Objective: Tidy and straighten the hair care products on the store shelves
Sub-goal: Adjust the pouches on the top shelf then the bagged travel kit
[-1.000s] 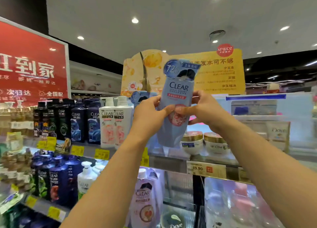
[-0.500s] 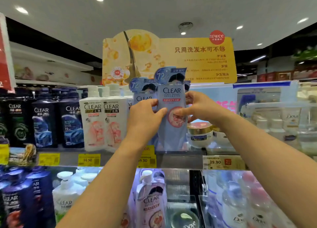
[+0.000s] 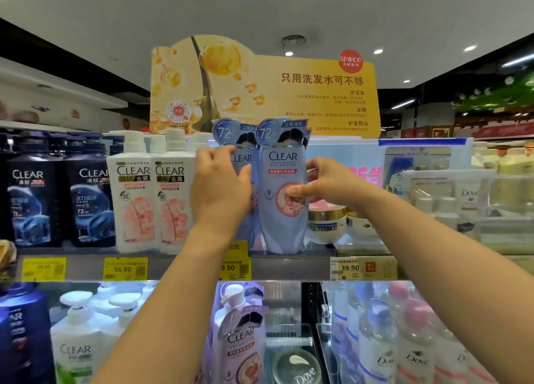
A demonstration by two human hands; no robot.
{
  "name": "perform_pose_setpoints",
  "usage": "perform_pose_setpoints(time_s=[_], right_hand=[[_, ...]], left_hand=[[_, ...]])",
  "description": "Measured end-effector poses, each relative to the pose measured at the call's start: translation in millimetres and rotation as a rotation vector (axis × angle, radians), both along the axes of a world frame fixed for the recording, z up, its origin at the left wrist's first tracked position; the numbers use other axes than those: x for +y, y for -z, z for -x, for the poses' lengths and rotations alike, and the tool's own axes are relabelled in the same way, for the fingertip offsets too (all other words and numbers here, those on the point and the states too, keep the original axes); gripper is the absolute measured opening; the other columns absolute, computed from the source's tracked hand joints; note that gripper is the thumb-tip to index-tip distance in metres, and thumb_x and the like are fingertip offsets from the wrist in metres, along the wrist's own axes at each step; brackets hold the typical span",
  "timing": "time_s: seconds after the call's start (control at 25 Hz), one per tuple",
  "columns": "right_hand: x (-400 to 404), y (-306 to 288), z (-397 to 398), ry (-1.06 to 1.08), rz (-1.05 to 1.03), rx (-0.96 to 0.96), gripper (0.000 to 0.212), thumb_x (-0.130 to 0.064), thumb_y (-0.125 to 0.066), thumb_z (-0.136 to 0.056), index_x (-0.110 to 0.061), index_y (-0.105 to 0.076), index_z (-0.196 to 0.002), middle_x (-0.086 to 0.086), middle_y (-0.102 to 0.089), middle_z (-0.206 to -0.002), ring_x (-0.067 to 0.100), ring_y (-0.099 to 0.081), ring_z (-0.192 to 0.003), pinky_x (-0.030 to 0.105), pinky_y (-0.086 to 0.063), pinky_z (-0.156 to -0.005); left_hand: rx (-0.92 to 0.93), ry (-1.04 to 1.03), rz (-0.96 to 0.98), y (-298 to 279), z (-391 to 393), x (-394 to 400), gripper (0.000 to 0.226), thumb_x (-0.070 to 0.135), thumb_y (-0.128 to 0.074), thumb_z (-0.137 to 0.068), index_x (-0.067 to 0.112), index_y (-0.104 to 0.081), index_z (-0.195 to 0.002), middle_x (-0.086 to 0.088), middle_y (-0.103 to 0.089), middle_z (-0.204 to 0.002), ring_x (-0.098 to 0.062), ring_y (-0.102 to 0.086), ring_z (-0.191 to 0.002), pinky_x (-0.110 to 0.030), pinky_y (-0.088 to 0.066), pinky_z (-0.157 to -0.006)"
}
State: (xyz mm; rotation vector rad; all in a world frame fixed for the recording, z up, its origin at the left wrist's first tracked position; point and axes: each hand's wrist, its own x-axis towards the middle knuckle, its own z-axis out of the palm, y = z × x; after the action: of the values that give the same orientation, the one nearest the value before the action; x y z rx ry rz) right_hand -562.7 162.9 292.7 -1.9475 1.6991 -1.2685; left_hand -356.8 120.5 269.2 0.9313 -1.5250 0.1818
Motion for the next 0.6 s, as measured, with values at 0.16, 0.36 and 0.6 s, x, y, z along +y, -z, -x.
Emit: perform_pose_setpoints(time_s=[0.16,0.36,0.6], right_hand=[[-2,4,2,-0.021,0.013,-0.012,0.050,-0.031,-0.082,-0.082,-0.016,-0.057,-0.122,-0.002,-0.072,-0.099,0.008,-0.071,-0.084,0.016,-0.055,-0.058],[-2,9,6,-0.051,0.021,-0.043,0.045,-0.029,-0.081,-0.083,-0.017,-0.060,-0.121,-0.005,-0.075,-0.091,0.004,-0.074,-0.077,0.019,-0.058,-0.063],[-3,11,7,-0.068,0.033,-0.043,0.044,-0.029,-0.080,-0.084,-0.019,-0.059,-0.122,-0.005,-0.075,-0.092,0.006,-0.074,-0.080,0.023,-0.060,-0.069]], left_hand=[[0.042,-0.020,-0.125,-16,-18,-20,0.061,0.044,-0.070,-0.086,0.012,-0.046,-0.133,-0.013,-0.056,-0.125,-0.029,-0.061,-0.101,-0.032,-0.044,-0.075],[-0.017,0.114,-0.315,-31,-24,-36,0.055,0.047,-0.067,-0.087,0.012,-0.046,-0.123,-0.003,-0.067,-0.096,-0.012,-0.065,-0.042,-0.033,-0.056,-0.058],[-0.217,-0.019,-0.260,-34,-28,-43,0.044,0.049,-0.065,-0.088,0.011,-0.055,-0.108,-0.012,-0.067,-0.104,-0.030,-0.065,-0.090,-0.036,-0.048,-0.067]])
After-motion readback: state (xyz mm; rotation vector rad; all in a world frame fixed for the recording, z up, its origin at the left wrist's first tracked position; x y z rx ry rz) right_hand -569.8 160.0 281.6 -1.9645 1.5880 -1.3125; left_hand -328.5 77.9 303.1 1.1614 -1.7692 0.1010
